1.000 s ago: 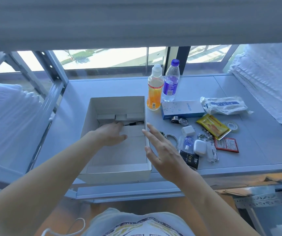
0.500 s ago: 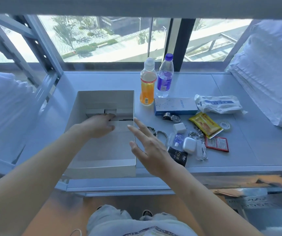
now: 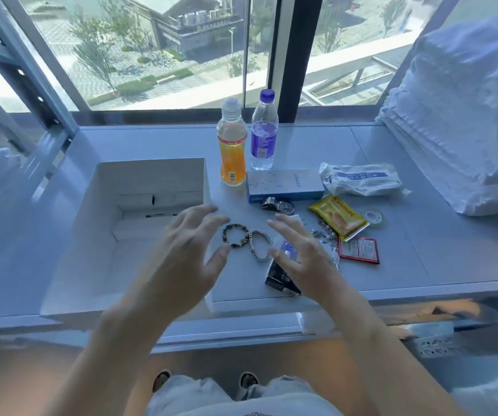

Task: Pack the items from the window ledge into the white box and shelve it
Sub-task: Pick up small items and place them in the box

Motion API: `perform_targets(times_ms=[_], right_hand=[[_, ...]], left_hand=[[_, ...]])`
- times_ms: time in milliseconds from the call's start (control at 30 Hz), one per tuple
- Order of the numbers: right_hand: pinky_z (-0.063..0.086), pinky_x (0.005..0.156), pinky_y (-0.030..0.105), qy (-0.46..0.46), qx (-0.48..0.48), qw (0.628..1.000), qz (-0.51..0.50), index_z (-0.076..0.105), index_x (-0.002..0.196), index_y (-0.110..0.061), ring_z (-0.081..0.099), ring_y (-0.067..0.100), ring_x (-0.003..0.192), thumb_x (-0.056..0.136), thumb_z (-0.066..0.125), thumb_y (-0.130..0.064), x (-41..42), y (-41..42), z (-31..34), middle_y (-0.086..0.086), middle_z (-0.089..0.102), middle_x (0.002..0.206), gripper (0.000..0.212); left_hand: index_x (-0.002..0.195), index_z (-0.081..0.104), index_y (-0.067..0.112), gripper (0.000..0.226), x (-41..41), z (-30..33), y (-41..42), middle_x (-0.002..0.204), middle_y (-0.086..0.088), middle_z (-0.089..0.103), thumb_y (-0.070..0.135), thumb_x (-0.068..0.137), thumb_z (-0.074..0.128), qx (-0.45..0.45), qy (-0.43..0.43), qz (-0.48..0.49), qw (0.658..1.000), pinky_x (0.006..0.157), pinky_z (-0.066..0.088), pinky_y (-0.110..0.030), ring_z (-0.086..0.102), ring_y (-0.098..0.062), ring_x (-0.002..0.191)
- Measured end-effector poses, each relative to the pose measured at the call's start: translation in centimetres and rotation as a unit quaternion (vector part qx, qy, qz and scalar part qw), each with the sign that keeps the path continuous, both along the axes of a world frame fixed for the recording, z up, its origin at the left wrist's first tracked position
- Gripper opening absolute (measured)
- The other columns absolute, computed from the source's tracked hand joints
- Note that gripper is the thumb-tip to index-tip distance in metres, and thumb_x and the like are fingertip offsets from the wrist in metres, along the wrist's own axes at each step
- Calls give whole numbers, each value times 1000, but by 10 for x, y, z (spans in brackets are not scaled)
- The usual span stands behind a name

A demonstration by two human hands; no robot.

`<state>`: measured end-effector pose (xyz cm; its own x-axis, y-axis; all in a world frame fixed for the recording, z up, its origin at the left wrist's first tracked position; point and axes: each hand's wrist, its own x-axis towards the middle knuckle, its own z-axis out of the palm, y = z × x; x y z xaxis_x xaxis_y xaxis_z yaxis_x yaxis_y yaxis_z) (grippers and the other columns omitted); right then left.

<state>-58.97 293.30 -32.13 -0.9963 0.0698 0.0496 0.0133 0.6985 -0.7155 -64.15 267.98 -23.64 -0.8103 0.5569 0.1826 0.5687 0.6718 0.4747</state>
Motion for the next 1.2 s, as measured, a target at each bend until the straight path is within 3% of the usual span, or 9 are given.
perform_targets(times_ms=[133,300,600,767,1033,1200], right_hand=[[35,122,40,-13,18,999,-24,54,148,-28,38,8,148,101,64,-29,6,20,-5,-12,43,159,49],[35,122,36,-12,28,998,-47,60,143,-23,43,9,144,97,68,-20,14,36,-10,-7,51,152,46],[38,119,35,-46,33,995,-85,67,134,-22,48,9,138,90,73,-16,21,64,-18,-8,55,146,44],[41,115,41,-51,85,993,-64,67,134,-22,53,13,134,91,77,-28,20,58,-26,-9,59,143,44],[39,110,40,-48,175,983,-32,59,141,-25,54,14,131,90,74,-38,-9,33,-24,-11,59,143,54],[43,106,41,-34,190,981,-23,62,139,-25,57,16,127,85,77,-35,-15,26,-29,-7,63,138,56]], left_hand=[[134,62,19,42,3,-16,27,147,-7,52,30,94,67,-64,43,-12,997,120,31,-50,40,-29,144],[137,59,24,45,4,-30,47,147,0,51,36,94,64,-117,26,-5,993,117,31,-55,37,-24,146],[126,68,15,40,2,-33,45,131,-4,63,29,88,72,-90,17,24,995,99,50,-42,55,-27,126],[123,69,15,40,2,-31,46,126,-3,66,28,86,73,-90,13,33,995,91,54,-41,57,-26,121],[119,70,15,37,3,-32,47,119,-3,68,28,84,74,-91,22,38,995,84,55,-41,60,-27,114],[120,70,15,36,3,-32,47,121,-3,67,28,86,72,-87,22,41,995,88,54,-41,58,-26,116]])
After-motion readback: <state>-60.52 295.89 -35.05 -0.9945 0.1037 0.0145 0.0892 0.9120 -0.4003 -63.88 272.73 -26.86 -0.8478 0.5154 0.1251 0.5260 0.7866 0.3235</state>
